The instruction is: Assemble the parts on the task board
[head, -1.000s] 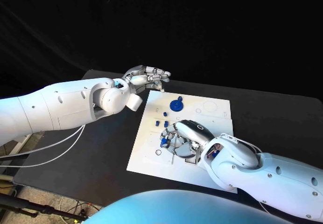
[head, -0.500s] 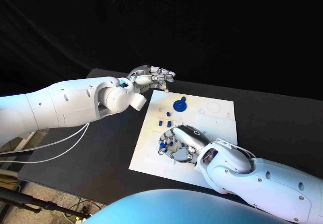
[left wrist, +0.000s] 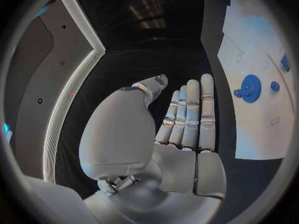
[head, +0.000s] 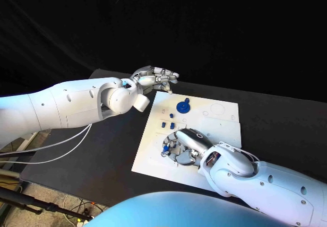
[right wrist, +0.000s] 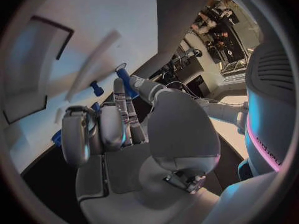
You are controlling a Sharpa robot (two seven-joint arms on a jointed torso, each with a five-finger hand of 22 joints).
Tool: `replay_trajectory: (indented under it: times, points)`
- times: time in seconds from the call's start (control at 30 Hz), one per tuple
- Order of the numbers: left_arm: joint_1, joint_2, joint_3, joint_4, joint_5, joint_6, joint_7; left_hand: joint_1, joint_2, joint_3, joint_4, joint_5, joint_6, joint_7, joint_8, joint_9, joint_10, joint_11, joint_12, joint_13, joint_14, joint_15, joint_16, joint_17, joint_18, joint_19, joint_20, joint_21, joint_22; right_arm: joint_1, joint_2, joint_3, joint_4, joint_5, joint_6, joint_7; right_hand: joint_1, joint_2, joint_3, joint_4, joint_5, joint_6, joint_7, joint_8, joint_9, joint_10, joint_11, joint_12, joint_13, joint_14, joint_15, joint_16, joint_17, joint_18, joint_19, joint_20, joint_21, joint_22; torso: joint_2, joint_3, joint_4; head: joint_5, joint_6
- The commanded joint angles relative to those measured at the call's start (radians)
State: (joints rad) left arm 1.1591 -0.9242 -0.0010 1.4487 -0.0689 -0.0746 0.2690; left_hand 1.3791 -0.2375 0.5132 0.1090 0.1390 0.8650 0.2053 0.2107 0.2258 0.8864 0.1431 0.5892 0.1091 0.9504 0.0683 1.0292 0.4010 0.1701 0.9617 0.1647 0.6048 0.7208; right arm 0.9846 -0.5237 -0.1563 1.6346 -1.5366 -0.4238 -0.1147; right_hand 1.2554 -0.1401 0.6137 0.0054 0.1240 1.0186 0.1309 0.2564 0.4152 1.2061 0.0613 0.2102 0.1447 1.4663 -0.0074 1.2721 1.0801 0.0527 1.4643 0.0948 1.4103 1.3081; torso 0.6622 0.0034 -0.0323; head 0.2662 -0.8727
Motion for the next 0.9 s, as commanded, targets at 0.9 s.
replay_trajectory:
  times: [0.9]
  points:
    - [0.001,-0.002,0.001,0.005,0.006,0.018,0.003,0.001,0.007,-0.008,0.003,0.000,-0.006,0.001,-0.006,-0.001,-0.009,-0.003,0.005,0.001,-0.001,0.003,-0.003,-0.002,0.012,0.005,0.000,-0.006,-0.002,-0.008,0.015,-0.006,-0.008,-0.036,0.040,-0.012,0.001,0.008,0.000,0.000,0.004,-0.003,0.002,0.003,0.010,0.008,0.001,-0.005,0.002,0.015,-0.009,0.005,0.001,-0.013,0.026,-0.006,0.001,0.182,0.000,0.0002,0.0002,0.016,0.000]
